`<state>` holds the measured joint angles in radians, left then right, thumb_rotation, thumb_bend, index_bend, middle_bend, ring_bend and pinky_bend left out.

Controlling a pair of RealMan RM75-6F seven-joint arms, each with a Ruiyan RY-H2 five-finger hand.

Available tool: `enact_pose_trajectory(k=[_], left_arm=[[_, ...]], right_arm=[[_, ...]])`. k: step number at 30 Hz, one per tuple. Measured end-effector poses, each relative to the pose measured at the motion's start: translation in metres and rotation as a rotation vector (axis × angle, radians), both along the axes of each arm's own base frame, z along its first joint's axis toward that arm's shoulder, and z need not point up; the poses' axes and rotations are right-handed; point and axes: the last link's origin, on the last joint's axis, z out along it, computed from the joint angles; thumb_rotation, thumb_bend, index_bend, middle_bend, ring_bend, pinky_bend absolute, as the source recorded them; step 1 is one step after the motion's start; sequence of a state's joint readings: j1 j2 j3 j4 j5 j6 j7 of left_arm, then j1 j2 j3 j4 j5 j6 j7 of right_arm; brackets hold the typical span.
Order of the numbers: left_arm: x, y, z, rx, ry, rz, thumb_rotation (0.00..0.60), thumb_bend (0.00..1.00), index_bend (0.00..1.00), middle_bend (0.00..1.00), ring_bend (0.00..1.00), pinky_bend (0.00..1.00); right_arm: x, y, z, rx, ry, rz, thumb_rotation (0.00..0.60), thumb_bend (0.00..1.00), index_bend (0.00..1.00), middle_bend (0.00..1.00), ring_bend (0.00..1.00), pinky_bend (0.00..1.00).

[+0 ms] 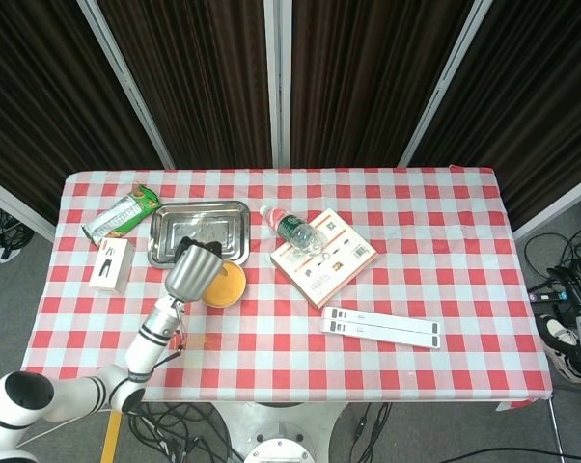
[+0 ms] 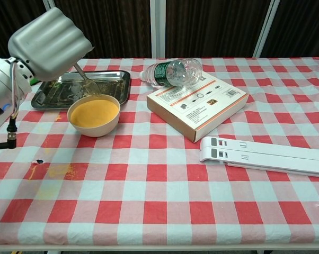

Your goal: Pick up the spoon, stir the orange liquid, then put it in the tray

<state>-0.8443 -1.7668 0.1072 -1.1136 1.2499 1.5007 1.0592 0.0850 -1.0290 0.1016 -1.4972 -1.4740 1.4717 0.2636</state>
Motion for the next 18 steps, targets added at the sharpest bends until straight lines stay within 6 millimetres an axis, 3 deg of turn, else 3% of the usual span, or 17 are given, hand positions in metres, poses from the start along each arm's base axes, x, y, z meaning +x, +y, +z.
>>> enact_pose_trajectory(k=[6,18], left_arm=[[-0.0034,0.0030,0.0002,-0.001,-0.072,0.015,0.600,0.55,0.68,0.99,0.96,0.97],[-0.0083,0.0018,-0.0028,0.053,-0.010,0.088,0.600,0.57,0.68,1.00,0.96,0.97]], right_arm=[[0.0002,0.0002,-0.0005,0.001,0.001,0.001,0.600,0.25,0.14,0.15,0.02,0.06],[0.0022,-0.0003,0.0002,-0.002,0.004,0.003,0.600,0.25,0.14,0.15,0.02,0.06]])
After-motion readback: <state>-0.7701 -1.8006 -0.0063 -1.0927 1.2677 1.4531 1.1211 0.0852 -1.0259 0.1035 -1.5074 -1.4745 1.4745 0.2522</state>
